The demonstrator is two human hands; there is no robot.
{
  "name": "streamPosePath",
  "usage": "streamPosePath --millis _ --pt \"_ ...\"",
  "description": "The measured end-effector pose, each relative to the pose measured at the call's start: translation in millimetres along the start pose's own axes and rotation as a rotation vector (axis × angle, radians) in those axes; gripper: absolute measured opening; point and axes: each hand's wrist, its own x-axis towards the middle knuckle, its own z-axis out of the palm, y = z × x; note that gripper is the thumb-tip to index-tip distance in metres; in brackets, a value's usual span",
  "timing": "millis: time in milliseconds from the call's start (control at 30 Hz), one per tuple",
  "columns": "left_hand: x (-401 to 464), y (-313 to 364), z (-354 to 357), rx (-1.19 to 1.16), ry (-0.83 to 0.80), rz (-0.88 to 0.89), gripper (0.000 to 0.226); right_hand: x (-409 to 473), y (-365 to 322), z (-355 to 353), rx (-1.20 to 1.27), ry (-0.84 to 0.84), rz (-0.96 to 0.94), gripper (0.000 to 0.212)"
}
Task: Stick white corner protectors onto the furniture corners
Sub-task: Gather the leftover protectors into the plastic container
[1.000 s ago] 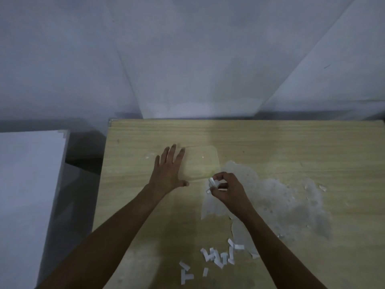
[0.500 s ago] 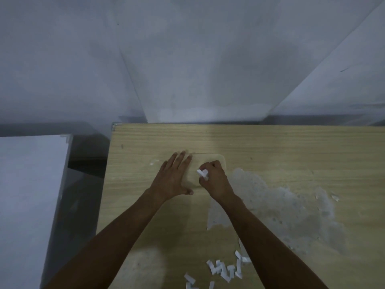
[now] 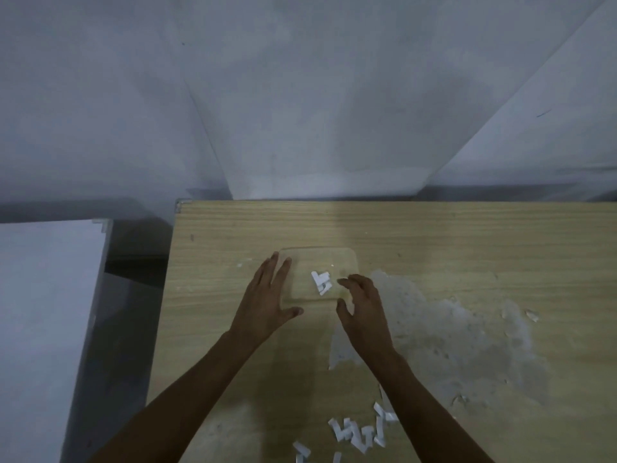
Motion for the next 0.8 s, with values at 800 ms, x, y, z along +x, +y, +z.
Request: streamPosePath --millis 800 --pt "-67 19 -3 -0.492 -0.006 -0.182 0.075 -60 5 -19 0.204 -0.066 0.32 0.048"
